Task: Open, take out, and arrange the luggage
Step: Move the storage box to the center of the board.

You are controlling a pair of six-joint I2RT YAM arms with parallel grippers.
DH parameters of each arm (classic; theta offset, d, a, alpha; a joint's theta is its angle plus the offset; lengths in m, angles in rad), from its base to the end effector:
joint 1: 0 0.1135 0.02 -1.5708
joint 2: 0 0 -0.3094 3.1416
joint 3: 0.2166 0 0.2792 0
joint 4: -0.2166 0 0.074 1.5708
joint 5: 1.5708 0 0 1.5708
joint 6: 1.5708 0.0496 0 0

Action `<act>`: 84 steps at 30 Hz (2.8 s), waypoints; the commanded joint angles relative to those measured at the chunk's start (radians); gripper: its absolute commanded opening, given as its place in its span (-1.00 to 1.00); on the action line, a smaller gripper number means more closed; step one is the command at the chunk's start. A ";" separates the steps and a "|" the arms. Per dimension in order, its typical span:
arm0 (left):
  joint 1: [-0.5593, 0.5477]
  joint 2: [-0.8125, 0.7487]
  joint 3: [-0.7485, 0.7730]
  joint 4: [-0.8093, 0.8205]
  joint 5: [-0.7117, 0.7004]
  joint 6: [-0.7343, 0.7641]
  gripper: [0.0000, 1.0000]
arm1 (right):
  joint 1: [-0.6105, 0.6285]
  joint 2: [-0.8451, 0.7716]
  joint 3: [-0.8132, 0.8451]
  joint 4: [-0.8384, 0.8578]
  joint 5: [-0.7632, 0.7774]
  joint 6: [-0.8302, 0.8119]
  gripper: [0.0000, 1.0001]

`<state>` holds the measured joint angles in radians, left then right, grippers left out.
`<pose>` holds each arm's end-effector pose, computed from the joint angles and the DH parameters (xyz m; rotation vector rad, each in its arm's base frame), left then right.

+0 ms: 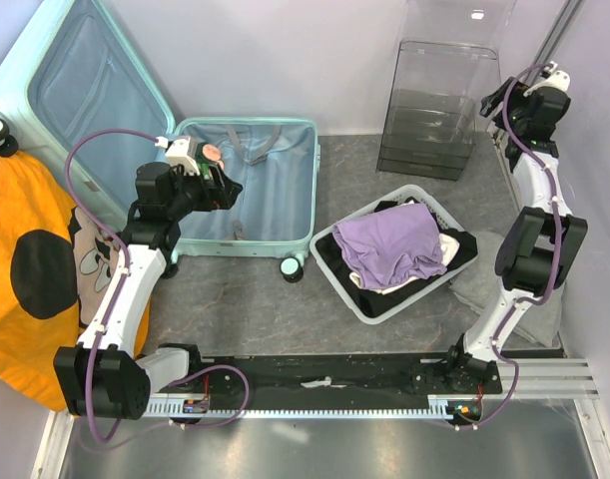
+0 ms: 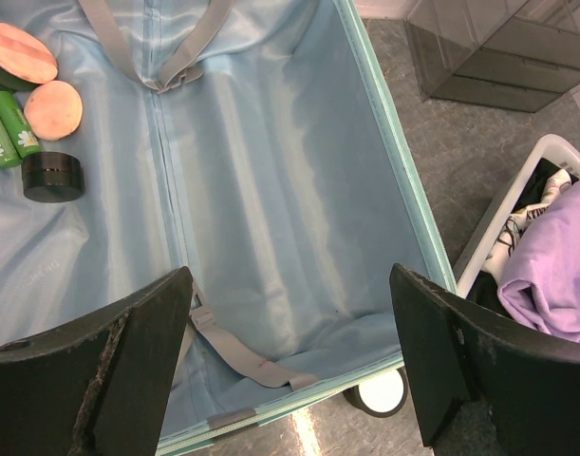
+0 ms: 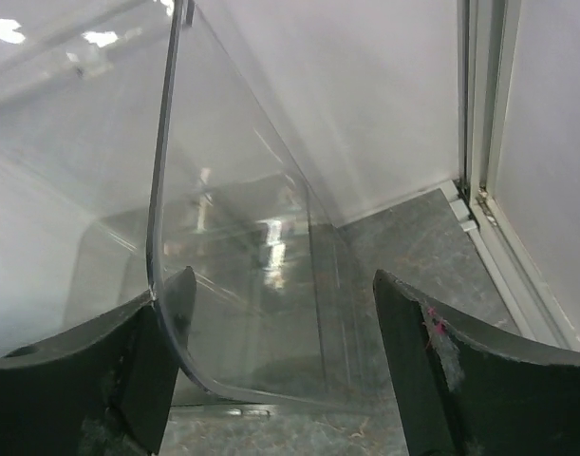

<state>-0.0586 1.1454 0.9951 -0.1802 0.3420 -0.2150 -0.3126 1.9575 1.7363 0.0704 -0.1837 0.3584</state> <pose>0.2836 -0.0333 0.3746 0.0852 1.9119 -0.5099 0.5140 -0.1566 0.3803 0.4371 1.6664 0.1919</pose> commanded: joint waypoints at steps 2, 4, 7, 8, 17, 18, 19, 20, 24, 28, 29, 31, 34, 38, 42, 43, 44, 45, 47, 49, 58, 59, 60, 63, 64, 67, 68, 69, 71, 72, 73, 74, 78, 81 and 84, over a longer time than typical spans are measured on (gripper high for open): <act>-0.003 -0.006 0.002 0.031 0.005 0.005 0.82 | 0.065 -0.017 0.028 0.002 0.119 -0.107 0.55; -0.003 -0.003 0.004 0.030 0.009 0.002 0.82 | 0.079 -0.011 0.022 0.018 0.162 -0.139 0.42; -0.003 -0.006 0.004 0.030 0.008 0.000 0.82 | 0.089 0.000 0.016 0.026 0.178 -0.133 0.08; -0.003 -0.006 0.002 0.031 0.009 0.000 0.82 | 0.089 0.000 0.012 0.028 0.178 -0.128 -0.07; -0.003 -0.012 -0.006 0.041 0.009 -0.009 0.82 | 0.107 -0.129 -0.147 0.028 0.170 -0.081 -0.76; -0.003 -0.012 -0.006 0.041 0.014 -0.014 0.82 | 0.112 -0.144 -0.180 0.028 0.168 -0.076 -0.77; -0.003 -0.012 -0.006 0.042 0.015 -0.015 0.82 | 0.115 -0.158 -0.196 0.026 0.167 -0.075 -0.79; -0.004 -0.007 -0.006 0.044 0.018 -0.017 0.82 | 0.124 -0.182 -0.208 0.026 0.167 -0.073 -0.81; -0.004 -0.006 -0.006 0.044 0.028 -0.021 0.82 | 0.147 -0.232 -0.274 0.016 0.178 -0.078 -0.89; -0.004 -0.006 -0.007 0.045 0.029 -0.023 0.82 | 0.161 -0.265 -0.319 -0.007 0.178 -0.078 -0.96; -0.004 -0.004 -0.007 0.045 0.029 -0.024 0.82 | 0.164 -0.279 -0.330 -0.007 0.178 -0.079 -1.00; -0.004 -0.004 -0.007 0.047 0.032 -0.026 0.82 | 0.173 -0.293 -0.354 -0.011 0.178 -0.085 -1.00; -0.004 -0.006 -0.007 0.047 0.032 -0.026 0.81 | 0.179 -0.313 -0.379 -0.023 0.178 -0.088 -1.00; -0.006 -0.004 -0.007 0.050 0.037 -0.029 0.81 | 0.188 -0.345 -0.394 -0.035 0.178 -0.081 -1.00; -0.007 -0.006 -0.009 0.050 0.043 -0.032 0.81 | 0.199 -0.365 -0.403 -0.066 0.178 -0.078 -1.00; -0.007 -0.009 -0.009 0.050 0.042 -0.032 0.81 | 0.205 -0.370 -0.408 -0.069 0.178 -0.078 -1.00; -0.007 -0.009 -0.009 0.051 0.040 -0.032 0.81 | 0.208 -0.384 -0.414 -0.069 0.178 -0.075 -1.00; -0.009 -0.010 -0.009 0.053 0.041 -0.032 0.81 | 0.211 -0.393 -0.429 -0.069 0.203 -0.075 -1.00; -0.010 -0.012 -0.010 0.053 0.040 -0.032 0.81 | 0.219 -0.416 -0.449 -0.069 0.211 -0.070 -1.00; -0.014 -0.012 -0.012 0.053 0.031 -0.030 0.81 | 0.222 -0.430 -0.475 -0.107 0.231 -0.070 -1.00; -0.030 -0.019 -0.015 0.054 0.011 -0.024 0.80 | 0.225 -0.500 -0.497 -0.158 0.250 -0.079 -1.00; -0.030 -0.019 -0.015 0.053 0.009 -0.021 0.80 | 0.225 -0.508 -0.495 -0.167 0.250 -0.082 -1.00; -0.032 -0.021 -0.016 0.053 0.005 -0.020 0.80 | 0.225 -0.511 -0.497 -0.181 0.250 -0.085 -1.00; -0.037 -0.026 -0.016 0.053 -0.003 -0.018 0.80 | 0.227 -0.511 -0.495 -0.198 0.230 -0.093 -0.99; -0.037 -0.027 -0.018 0.053 -0.006 -0.017 0.80 | 0.225 -0.511 -0.494 -0.204 0.225 -0.095 -0.88; -0.053 -0.027 -0.015 0.047 -0.038 -0.001 0.80 | 0.225 -0.522 -0.483 -0.215 0.231 -0.095 -0.18; -0.063 -0.030 -0.012 0.018 -0.069 0.038 0.80 | 0.225 -0.528 -0.478 -0.218 0.234 -0.095 0.09; -0.095 -0.030 0.002 -0.002 -0.163 0.064 0.80 | 0.225 -0.537 -0.468 -0.219 0.242 -0.096 0.36; -0.113 -0.035 0.014 -0.050 -0.259 0.118 0.81 | 0.225 -0.569 -0.449 -0.222 0.260 -0.098 0.72; -0.115 -0.038 0.022 -0.060 -0.277 0.118 0.81 | 0.225 -0.584 -0.445 -0.227 0.288 -0.096 0.78; -0.115 -0.041 0.025 -0.070 -0.291 0.106 0.82 | 0.224 -0.615 -0.442 -0.225 0.302 -0.095 0.84; -0.115 -0.039 0.028 -0.076 -0.296 0.097 0.82 | 0.224 -0.634 -0.439 -0.224 0.314 -0.092 0.85; -0.148 0.005 0.083 -0.065 -0.340 0.048 0.84 | 0.224 -0.741 -0.495 -0.094 0.363 -0.035 0.90; -0.199 0.132 0.198 -0.096 -0.408 0.072 0.89 | 0.224 -0.856 -0.609 0.096 0.342 -0.019 0.94; -0.193 0.321 0.351 -0.130 -0.413 0.069 0.97 | 0.224 -0.925 -0.664 0.160 0.316 -0.029 0.93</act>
<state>-0.2432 1.2907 1.1633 -0.2836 -0.0013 -0.1673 -0.0879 1.1019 1.1393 0.0353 0.1375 0.3084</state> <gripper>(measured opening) 0.972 0.968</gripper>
